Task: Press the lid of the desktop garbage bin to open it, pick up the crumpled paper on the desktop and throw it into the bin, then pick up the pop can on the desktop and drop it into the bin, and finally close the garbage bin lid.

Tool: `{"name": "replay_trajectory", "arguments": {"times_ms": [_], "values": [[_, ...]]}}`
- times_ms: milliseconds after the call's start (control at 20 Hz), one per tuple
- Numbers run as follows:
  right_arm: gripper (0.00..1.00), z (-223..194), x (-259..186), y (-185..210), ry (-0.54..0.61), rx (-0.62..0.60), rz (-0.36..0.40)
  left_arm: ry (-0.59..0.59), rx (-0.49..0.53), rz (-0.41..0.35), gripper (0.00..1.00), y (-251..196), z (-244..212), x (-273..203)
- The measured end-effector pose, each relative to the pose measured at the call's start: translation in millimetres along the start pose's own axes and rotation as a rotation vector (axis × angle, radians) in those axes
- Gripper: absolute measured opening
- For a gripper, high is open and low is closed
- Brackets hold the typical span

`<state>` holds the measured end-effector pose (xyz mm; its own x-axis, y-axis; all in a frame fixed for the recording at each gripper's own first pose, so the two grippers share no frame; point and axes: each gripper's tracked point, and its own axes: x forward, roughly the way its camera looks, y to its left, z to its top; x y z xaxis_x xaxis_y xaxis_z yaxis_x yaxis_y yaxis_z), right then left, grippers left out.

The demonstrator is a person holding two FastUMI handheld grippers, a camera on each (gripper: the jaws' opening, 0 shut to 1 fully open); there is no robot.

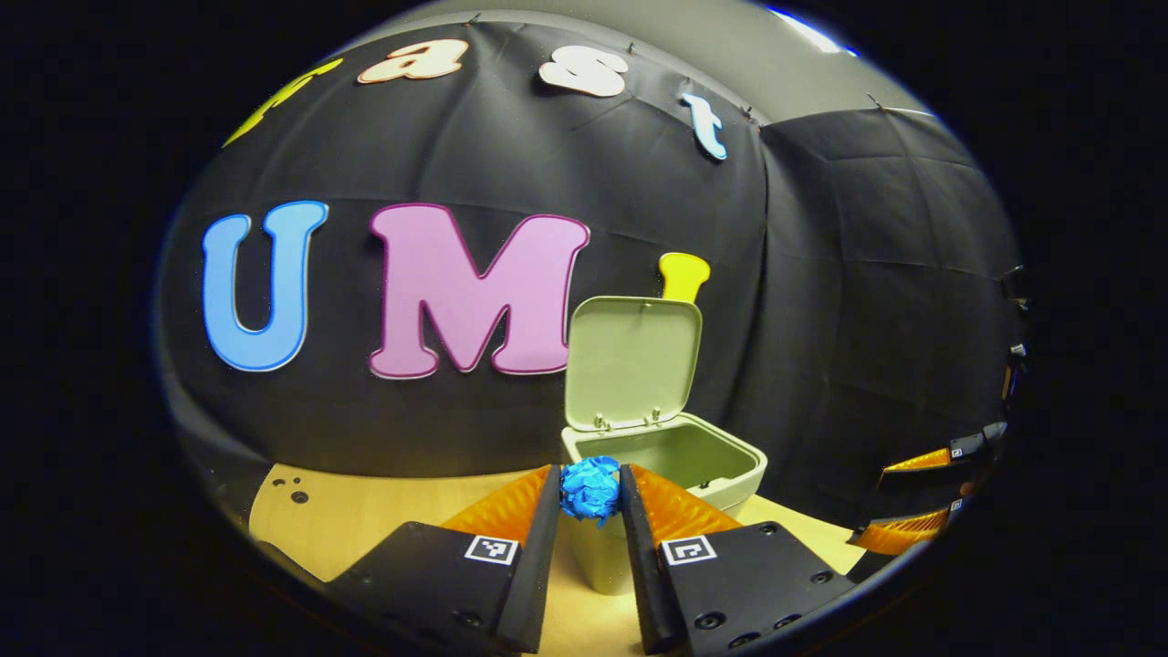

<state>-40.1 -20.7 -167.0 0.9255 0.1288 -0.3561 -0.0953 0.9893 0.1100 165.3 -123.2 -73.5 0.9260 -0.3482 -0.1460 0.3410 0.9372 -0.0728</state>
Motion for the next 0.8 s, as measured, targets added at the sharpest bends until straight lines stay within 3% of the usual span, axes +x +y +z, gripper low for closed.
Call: {"name": "replay_trajectory", "arguments": {"times_ms": [100, 350, 400, 800], "values": [[0.92, 0.2, -0.1, -7.7, 0.0, -0.002, -0.01, 0.0, 0.011, -0.025, 0.39, -11.1, 3.7, 16.7], [0.92, 0.8, 0.8, -22.2, 0.003, 0.015, -0.028, 0.042, 0.033, -0.059, 0.47, -26.0, -7.2, 63.8], [0.92, 0.1, 1.7, -24.9, 0.004, 0.009, -0.032, 0.053, 0.035, -0.068, 0.39, -28.9, -10.3, 71.1], [0.92, -2.2, 12.4, -44.8, 0.015, 0.007, -0.053, 0.124, 0.062, -0.078, 0.43, -32.3, -43.0, 108.7]]}}
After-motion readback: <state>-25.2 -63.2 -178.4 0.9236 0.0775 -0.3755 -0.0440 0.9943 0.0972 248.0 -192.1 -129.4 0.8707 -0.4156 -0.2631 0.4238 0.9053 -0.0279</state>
